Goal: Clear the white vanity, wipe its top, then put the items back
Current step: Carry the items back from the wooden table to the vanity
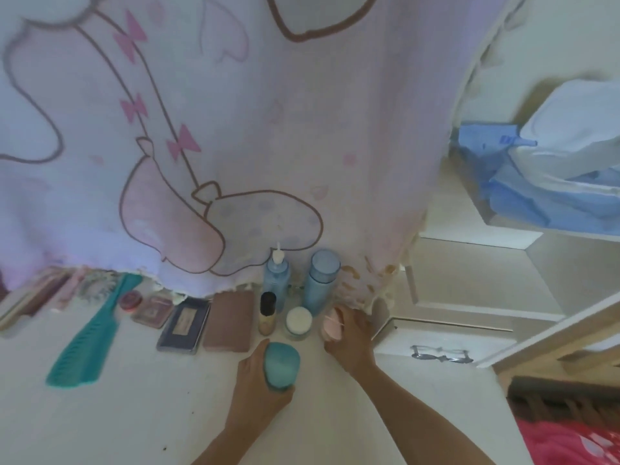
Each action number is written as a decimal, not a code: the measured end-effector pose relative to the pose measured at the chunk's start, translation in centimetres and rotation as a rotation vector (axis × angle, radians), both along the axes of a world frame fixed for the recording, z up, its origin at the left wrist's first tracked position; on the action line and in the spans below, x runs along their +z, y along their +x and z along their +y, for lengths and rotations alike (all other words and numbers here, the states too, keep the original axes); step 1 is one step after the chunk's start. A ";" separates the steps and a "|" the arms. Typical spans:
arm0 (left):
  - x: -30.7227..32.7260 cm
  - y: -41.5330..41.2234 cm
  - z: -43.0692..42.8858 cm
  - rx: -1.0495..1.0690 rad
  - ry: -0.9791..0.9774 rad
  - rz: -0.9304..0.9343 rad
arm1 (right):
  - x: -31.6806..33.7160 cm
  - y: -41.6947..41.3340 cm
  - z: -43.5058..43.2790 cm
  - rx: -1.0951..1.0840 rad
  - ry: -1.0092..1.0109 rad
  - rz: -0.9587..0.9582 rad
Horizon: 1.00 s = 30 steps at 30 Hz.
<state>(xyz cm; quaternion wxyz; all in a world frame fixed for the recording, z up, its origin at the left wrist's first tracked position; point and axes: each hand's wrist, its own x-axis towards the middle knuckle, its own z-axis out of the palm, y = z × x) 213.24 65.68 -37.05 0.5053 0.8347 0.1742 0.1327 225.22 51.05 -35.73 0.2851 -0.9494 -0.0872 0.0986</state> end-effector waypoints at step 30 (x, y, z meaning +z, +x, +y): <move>0.5 4.4 -9.1 -0.190 0.137 0.270 | 2.0 -6.5 -11.7 0.050 -0.120 0.106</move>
